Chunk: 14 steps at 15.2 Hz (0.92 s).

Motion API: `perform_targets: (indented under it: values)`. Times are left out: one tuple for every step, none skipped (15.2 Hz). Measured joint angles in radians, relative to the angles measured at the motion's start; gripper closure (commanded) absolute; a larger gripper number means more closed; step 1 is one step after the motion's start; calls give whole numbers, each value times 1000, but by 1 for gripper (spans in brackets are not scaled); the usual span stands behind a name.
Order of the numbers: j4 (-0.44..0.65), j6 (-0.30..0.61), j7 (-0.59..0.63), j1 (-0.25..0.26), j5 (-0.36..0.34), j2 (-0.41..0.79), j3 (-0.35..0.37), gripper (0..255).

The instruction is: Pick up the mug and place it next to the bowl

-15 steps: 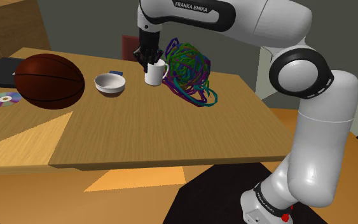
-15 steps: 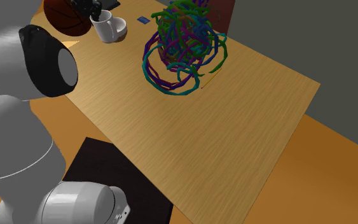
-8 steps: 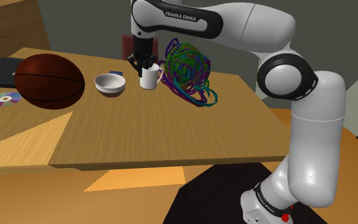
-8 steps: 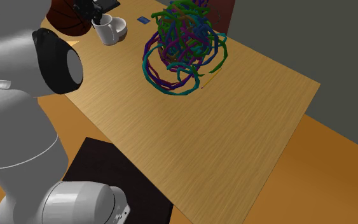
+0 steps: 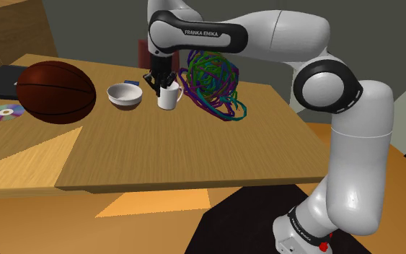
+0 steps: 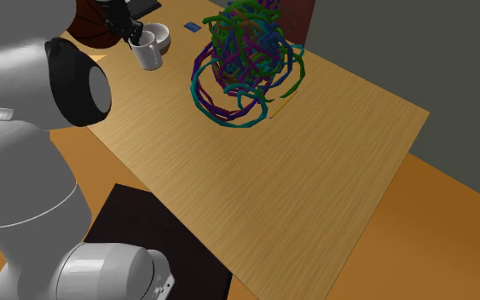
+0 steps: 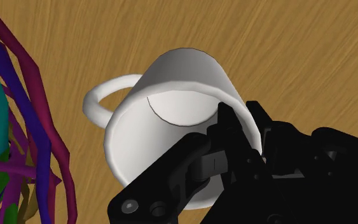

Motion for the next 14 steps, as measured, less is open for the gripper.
perform_targets:
  values:
    - [-13,12,1,0,0,0,0,255]
    - [-21,24,2,-1,-1,3,0,255]
    - [-39,39,2,-3,-1,0,-1,255]
    - [-52,52,4,-3,-1,1,-1,255]
    - [-71,68,5,-4,-1,-2,-1,255]
    - [-79,80,6,-5,-2,1,-1,255]
    - [-88,93,9,-4,-3,5,-1,255]
    - [-96,102,8,-5,-4,7,-2,255]
    - [-107,115,9,-6,-4,8,-2,255]
    - [-118,128,9,-7,-5,11,-3,255]
    - [-120,138,10,-7,-6,18,-4,255]
    - [-132,149,12,-6,-7,18,-4,255]
    - [-145,163,14,-6,-8,19,-4,255]
    - [-150,173,14,-7,-9,24,-4,255]
